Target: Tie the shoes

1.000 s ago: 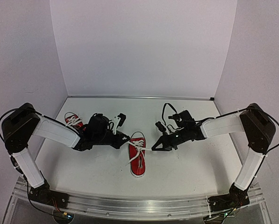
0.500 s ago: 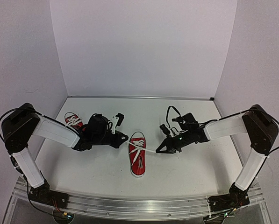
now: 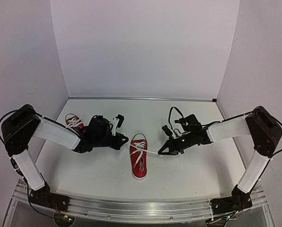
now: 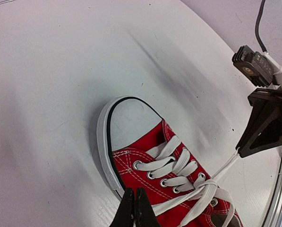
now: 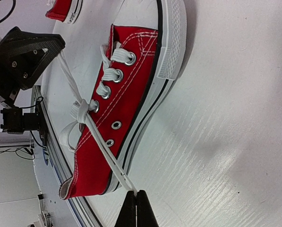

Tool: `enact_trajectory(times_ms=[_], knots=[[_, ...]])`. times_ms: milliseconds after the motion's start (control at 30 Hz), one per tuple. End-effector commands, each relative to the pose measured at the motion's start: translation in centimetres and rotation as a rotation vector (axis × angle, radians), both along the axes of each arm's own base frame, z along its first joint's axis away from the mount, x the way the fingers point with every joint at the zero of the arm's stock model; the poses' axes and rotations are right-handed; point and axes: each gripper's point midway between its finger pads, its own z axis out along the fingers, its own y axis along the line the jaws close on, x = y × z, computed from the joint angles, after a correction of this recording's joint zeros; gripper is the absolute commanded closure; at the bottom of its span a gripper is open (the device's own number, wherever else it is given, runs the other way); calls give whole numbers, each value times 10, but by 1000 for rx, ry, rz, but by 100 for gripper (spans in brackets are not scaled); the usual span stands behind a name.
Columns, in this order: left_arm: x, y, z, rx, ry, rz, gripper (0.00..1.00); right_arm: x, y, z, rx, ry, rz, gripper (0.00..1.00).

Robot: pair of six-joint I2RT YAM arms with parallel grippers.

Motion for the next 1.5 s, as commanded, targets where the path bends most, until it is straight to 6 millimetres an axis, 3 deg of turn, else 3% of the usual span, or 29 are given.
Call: enact_trajectory(times_ms=[0, 167, 267, 367, 467, 600, 733, 867, 1267, 1467], knots=[[21, 27, 1, 44, -31, 127, 100, 4, -16, -14, -59, 10, -40, 100], [14, 12, 10, 10, -35, 35, 99, 6, -4, 1, -4, 6, -3, 100], [12, 9, 22, -10, -49, 14, 67, 3, 4, 14, 43, 33, 37, 97], [10, 21, 39, -19, -74, 51, 53, 3, 9, 23, 67, 47, 50, 77], [0, 36, 55, -18, -99, 72, 42, 0, 9, 30, 80, 50, 52, 65], [-37, 39, 63, -21, -62, -41, 40, -3, 5, 40, 89, 41, 39, 52], [-81, 23, 52, -23, 21, -193, 34, -4, 4, 48, 98, 37, 25, 50], [-106, 5, 42, -40, 77, -269, 29, -4, 3, 51, 101, 30, 19, 50], [-112, -43, 14, -142, 218, -355, 27, -7, 0, 50, 94, 28, 12, 50], [-113, -65, 19, -186, 228, -399, 32, -9, -2, 49, 90, 26, 11, 50]])
